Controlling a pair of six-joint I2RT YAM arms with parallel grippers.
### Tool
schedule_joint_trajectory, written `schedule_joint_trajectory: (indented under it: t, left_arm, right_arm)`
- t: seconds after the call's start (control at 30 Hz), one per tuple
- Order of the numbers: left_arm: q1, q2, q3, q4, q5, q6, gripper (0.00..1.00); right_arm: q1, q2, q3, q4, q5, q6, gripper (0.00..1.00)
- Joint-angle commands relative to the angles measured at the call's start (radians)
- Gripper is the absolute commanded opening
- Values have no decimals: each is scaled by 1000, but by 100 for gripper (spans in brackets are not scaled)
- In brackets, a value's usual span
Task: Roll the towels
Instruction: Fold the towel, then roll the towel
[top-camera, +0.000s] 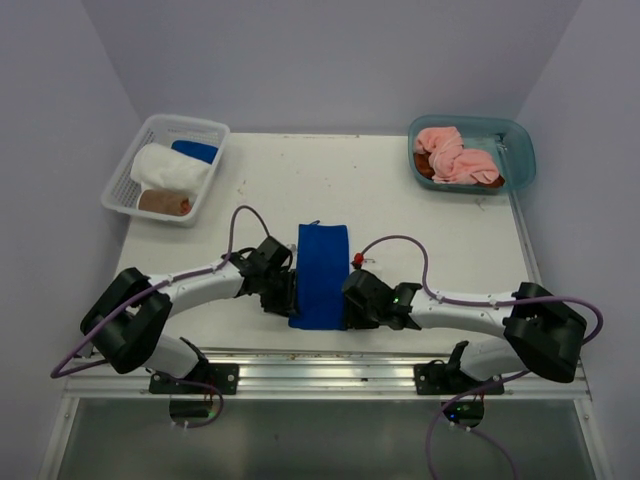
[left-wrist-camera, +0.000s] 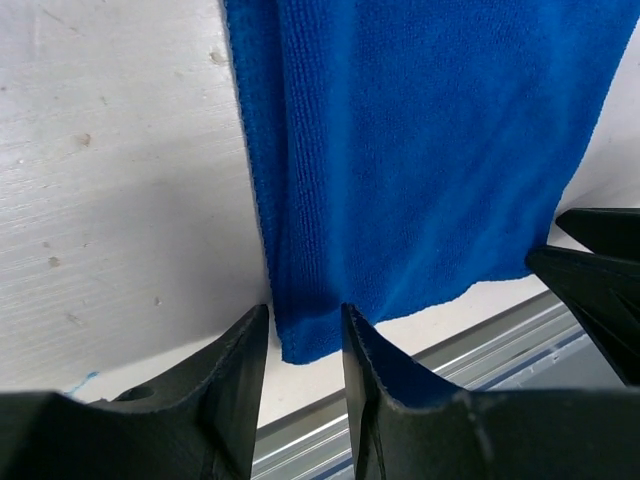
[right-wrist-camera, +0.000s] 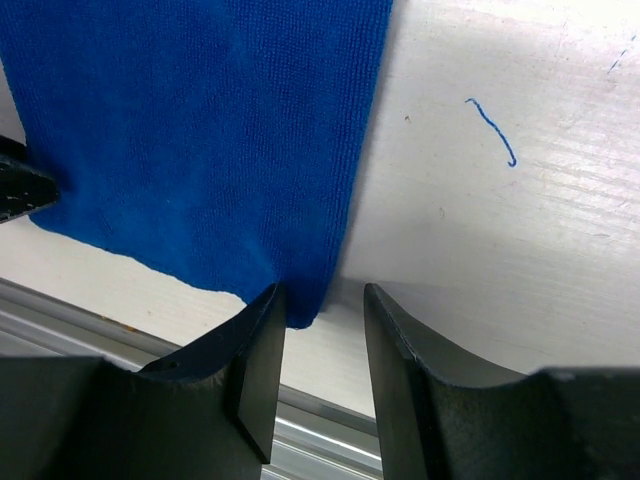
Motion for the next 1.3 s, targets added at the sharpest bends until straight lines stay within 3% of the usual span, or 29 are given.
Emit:
schedule_joint_trajectory:
  t: [0.0, 0.27, 0.43, 0.53, 0.7, 0.8, 1.07, 1.27]
  left_arm:
    - [-13, -6, -36, 35, 16, -28, 39]
    - [-22, -28, -71, 34, 33, -29, 33]
    - [-27, -39, -74, 8, 21, -31, 27]
    - [-27, -48, -77, 3, 13, -34, 26]
    - [-28, -45, -84, 15, 30, -35, 34]
    - [-40, -39, -84, 24, 35, -46, 33]
    - [-77, -32, -88, 26, 0, -95, 13]
    - [-77, -22, -90, 40, -2, -115, 0]
  right_arm:
    - [2, 7, -15, 29, -4, 67, 40]
    - [2, -3, -35, 38, -10, 71, 35]
    - [4, -22, -47, 46, -1, 90, 17]
    - [2, -31, -48, 40, 0, 91, 14]
    - [5, -23, -48, 41, 0, 91, 15]
    - [8, -17, -45, 47, -1, 91, 16]
    - [16, -23, -47, 37, 16, 103, 16]
    - [24, -31, -61, 46, 20, 113, 26]
